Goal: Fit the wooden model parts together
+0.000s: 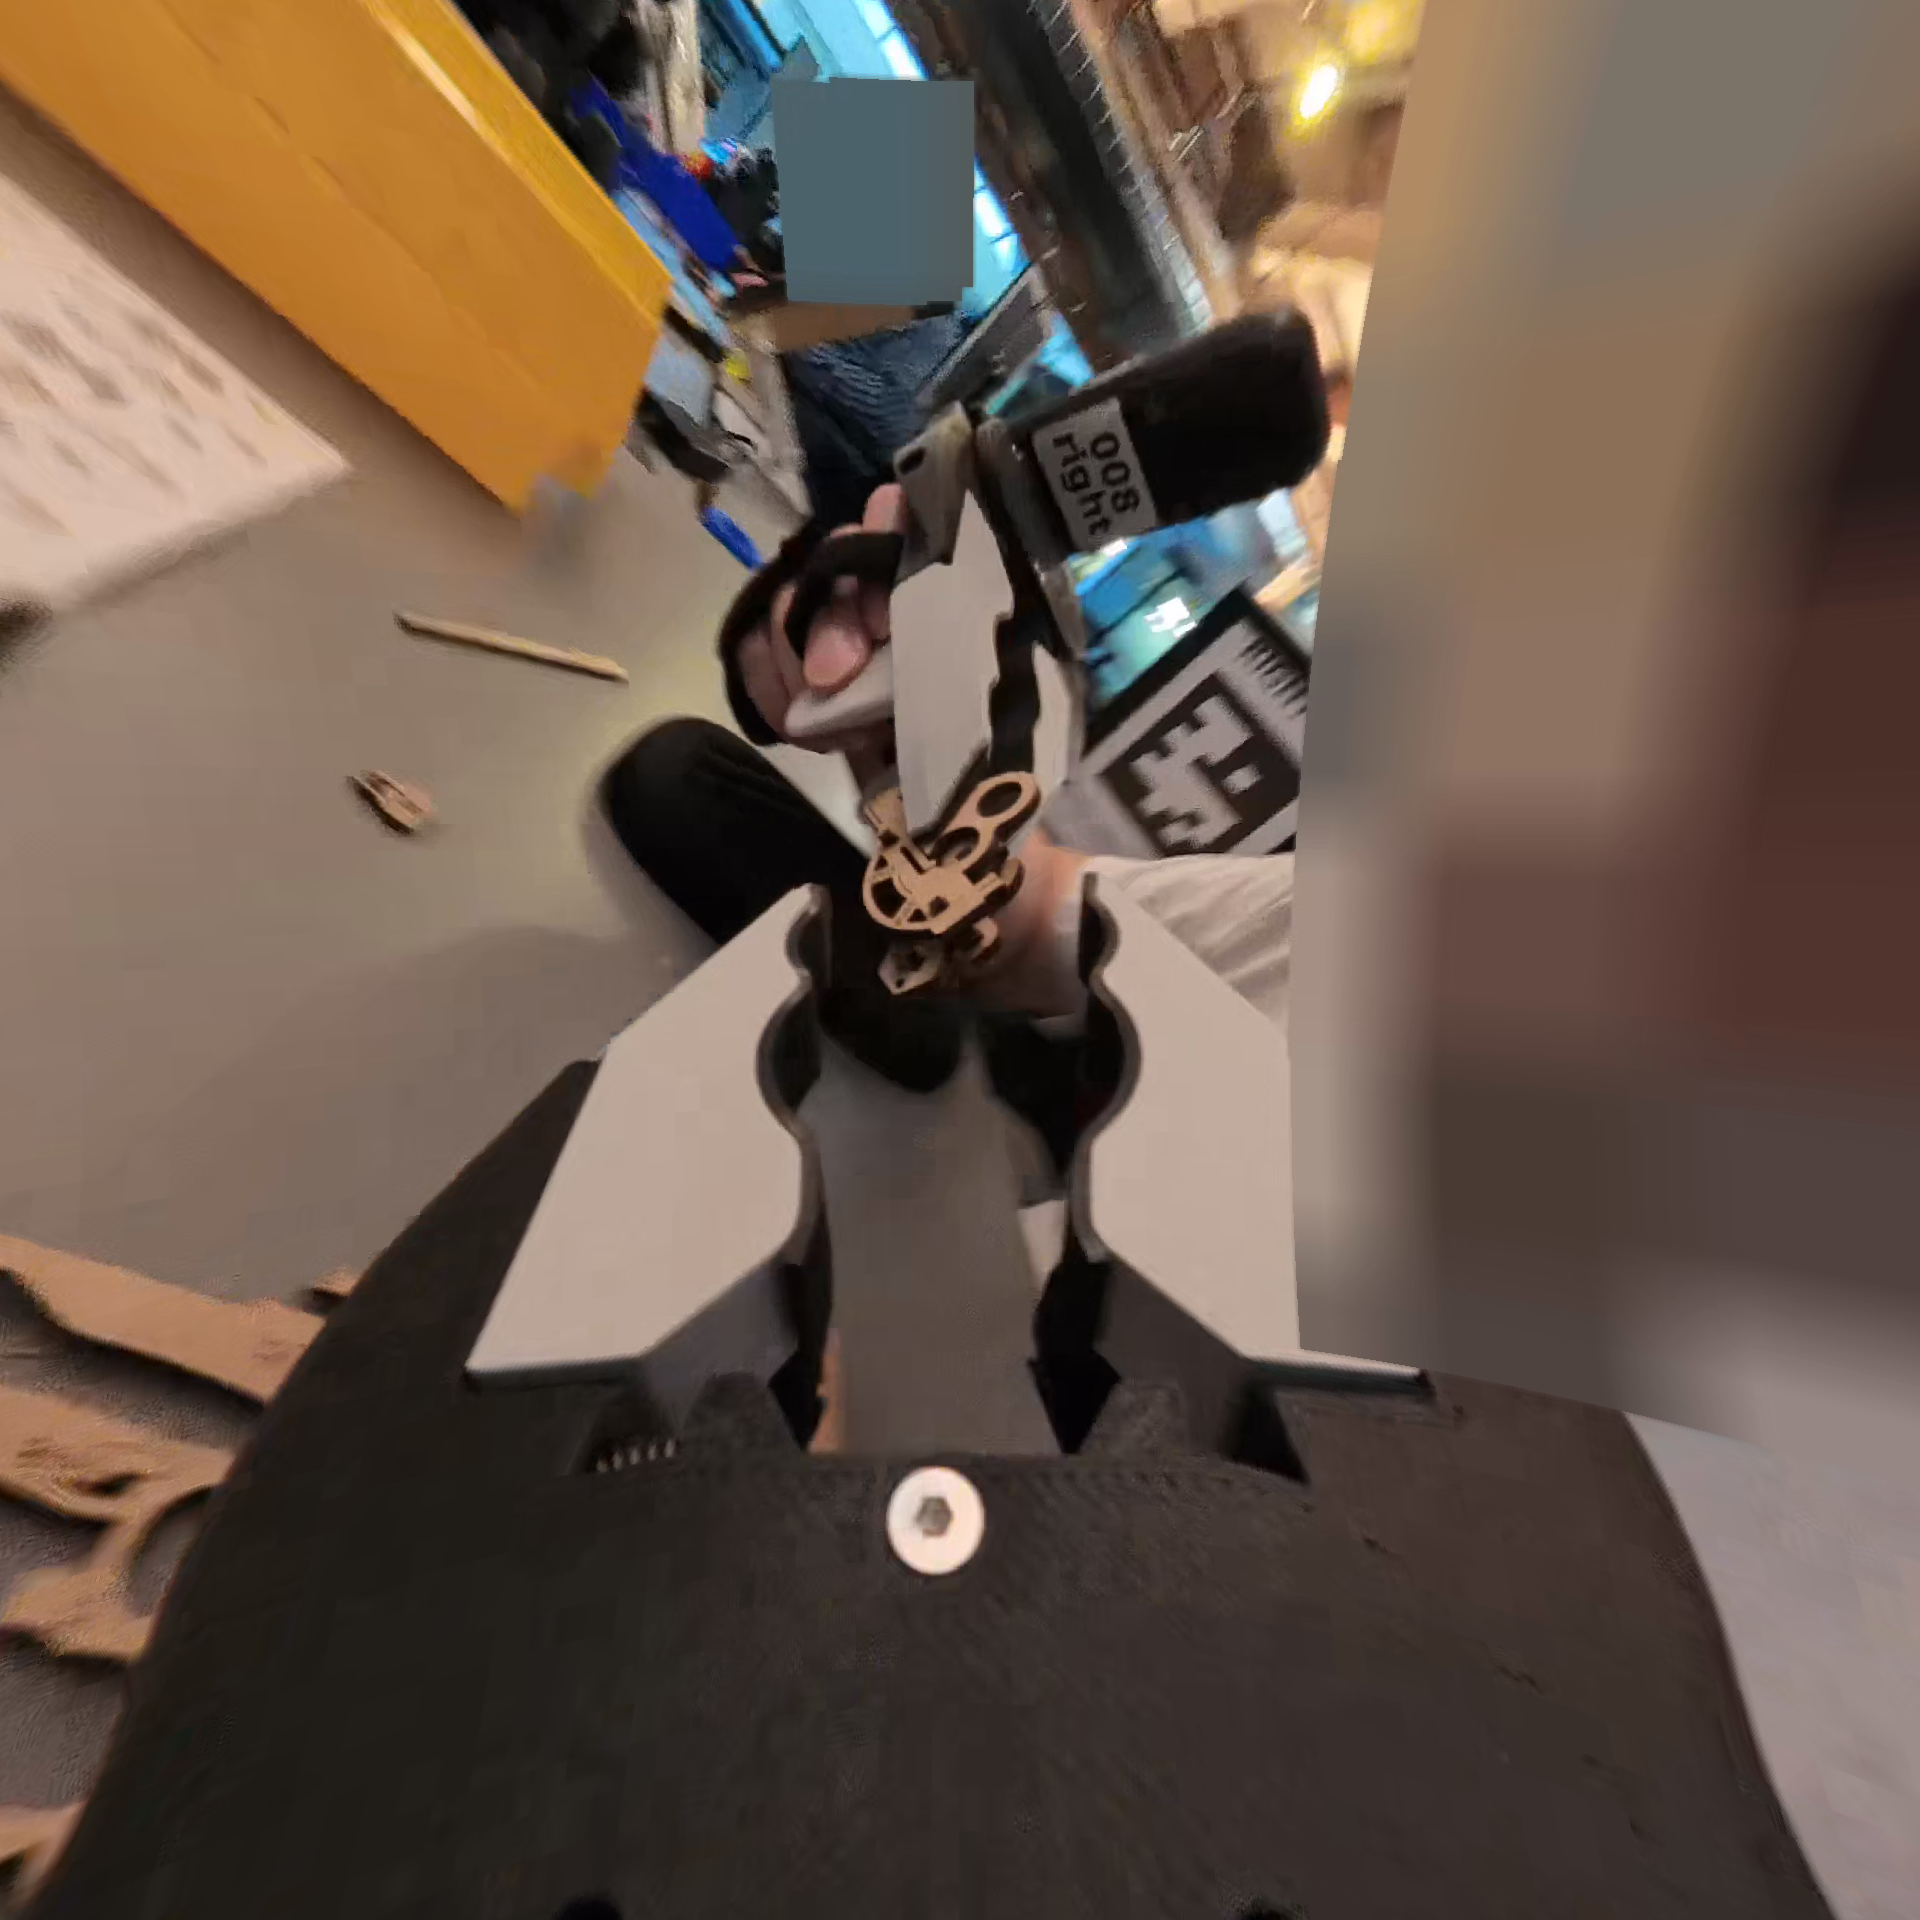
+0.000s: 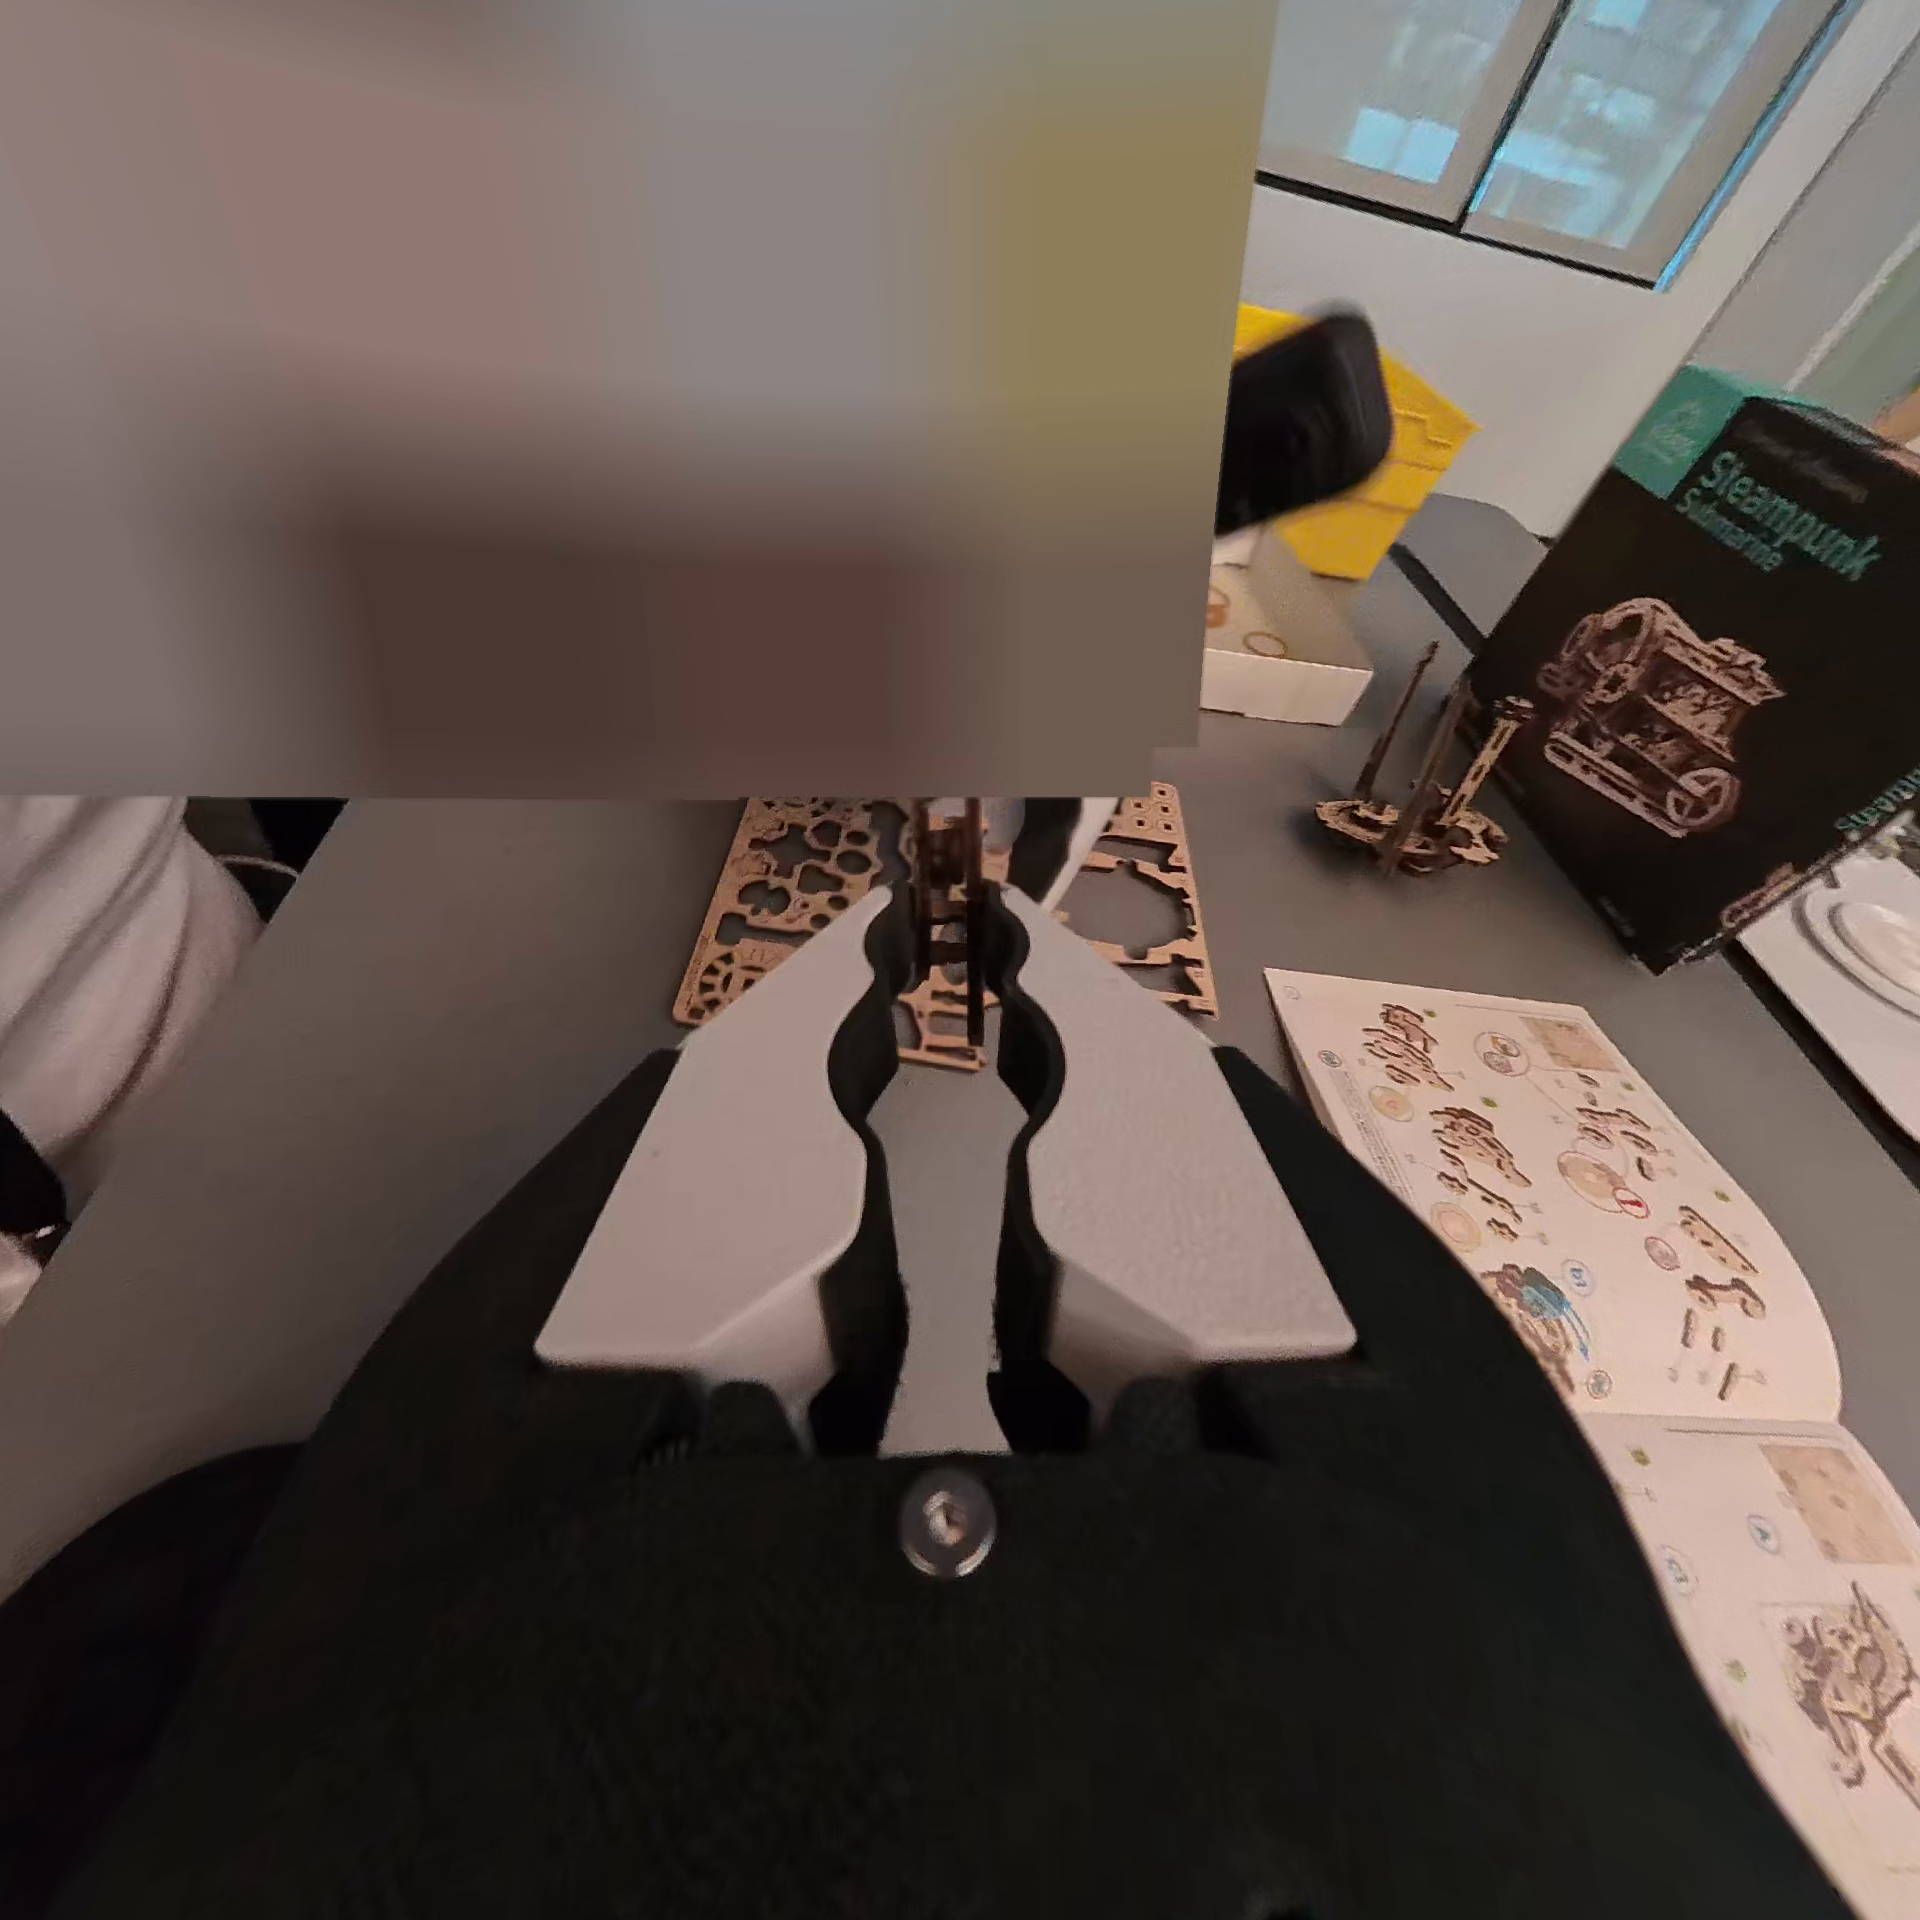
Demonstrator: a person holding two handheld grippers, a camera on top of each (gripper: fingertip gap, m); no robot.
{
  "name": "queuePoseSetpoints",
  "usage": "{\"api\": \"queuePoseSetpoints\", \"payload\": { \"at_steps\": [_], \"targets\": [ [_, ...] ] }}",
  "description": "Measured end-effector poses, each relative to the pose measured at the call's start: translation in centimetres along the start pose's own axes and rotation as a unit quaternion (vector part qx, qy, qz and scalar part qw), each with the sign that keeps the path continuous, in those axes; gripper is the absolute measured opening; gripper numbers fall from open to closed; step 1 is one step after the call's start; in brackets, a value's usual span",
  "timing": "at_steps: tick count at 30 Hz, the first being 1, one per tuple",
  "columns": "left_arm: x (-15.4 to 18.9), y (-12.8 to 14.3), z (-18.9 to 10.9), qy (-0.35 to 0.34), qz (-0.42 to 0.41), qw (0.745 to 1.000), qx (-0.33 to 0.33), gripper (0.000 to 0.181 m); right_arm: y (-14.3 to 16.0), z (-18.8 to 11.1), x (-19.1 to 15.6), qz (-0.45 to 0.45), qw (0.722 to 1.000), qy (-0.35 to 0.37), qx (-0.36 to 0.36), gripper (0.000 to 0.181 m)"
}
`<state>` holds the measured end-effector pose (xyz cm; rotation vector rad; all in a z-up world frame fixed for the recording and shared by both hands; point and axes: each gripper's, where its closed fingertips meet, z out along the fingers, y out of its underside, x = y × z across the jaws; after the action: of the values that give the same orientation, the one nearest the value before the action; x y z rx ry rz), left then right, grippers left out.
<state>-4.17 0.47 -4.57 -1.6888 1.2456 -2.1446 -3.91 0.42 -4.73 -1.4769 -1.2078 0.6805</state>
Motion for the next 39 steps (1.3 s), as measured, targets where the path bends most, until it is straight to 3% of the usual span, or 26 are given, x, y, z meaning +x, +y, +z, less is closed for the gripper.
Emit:
{"api": "queuePoseSetpoints", "payload": {
  "at_steps": [1,3,5,9,12,21,28,30,34,36,39],
  "targets": [
    [-0.1,-0.1,-0.2,-0.030,0.055,0.998,-0.010,0.050,-0.1,0.0,0.3,0.007,1.000,0.008,0.001,0.010],
    [-0.8,-0.2,-0.4,-0.100,0.159,0.982,-0.030,0.053,0.0,0.1,0.3,0.014,1.000,0.010,-0.003,0.011],
    [-0.5,-0.1,-0.1,-0.126,0.225,0.966,-0.035,0.048,-0.2,0.2,0.1,0.015,1.000,0.008,-0.003,0.011],
    [-0.9,1.4,0.7,-0.160,0.307,0.934,-0.086,0.035,-0.2,0.5,-0.1,0.001,1.000,0.011,-0.007,0.011],
    [-0.6,1.4,0.8,-0.170,0.346,0.919,-0.085,0.023,-0.2,0.6,-0.4,0.004,1.000,0.002,-0.004,0.010],
    [0.0,0.6,0.5,-0.178,0.362,0.913,-0.064,0.015,-0.4,0.4,-0.2,0.077,0.996,-0.032,0.025,0.011],
    [0.0,0.3,0.5,-0.170,0.336,0.925,-0.049,0.015,-1.0,-0.4,0.7,0.139,0.987,-0.047,0.065,0.019],
    [0.0,0.1,0.4,-0.176,0.333,0.925,-0.043,0.015,-0.9,-0.6,1.1,0.111,0.992,-0.026,0.060,0.021],
    [-0.1,-0.6,0.1,-0.182,0.311,0.933,-0.016,0.016,-2.0,-1.4,0.7,-0.055,0.996,0.045,0.053,0.014],
    [-0.1,-0.6,0.1,-0.179,0.303,0.936,-0.011,0.016,-2.4,-1.2,0.0,-0.085,0.994,0.047,0.049,0.009],
    [-0.3,-0.6,0.2,-0.185,0.299,0.936,-0.013,0.016,-2.3,-0.6,0.0,-0.110,0.991,0.069,0.044,0.017]
  ]
}}
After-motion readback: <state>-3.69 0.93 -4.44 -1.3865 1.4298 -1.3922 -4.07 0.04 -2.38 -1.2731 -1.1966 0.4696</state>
